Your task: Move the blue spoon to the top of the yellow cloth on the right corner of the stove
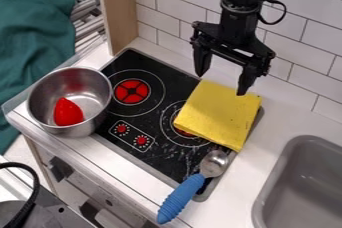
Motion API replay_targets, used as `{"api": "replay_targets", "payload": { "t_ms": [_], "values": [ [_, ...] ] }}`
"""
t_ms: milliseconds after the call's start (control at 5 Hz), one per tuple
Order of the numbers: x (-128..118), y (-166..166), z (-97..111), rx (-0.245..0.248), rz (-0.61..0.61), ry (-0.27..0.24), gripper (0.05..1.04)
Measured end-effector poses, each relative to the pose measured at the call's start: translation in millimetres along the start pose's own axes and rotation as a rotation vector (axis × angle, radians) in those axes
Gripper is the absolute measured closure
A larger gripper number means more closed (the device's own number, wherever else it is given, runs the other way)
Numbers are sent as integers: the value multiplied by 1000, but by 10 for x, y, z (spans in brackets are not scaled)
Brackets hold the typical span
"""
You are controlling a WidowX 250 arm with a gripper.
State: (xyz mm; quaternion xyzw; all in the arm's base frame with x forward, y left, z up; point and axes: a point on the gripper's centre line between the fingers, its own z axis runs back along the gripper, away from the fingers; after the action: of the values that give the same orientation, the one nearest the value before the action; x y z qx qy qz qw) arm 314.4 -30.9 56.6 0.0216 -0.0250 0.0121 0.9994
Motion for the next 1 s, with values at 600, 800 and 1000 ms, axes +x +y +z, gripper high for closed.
{"api": "replay_targets", "payload": {
  "t_ms": [600,800,1000],
  "values": [
    [-569,-9,-191,-45,59,29,74],
    [-849,0,-248,-60,48,36,74],
    [-1014,-13,-335,-65,32,74,74]
  ]
}}
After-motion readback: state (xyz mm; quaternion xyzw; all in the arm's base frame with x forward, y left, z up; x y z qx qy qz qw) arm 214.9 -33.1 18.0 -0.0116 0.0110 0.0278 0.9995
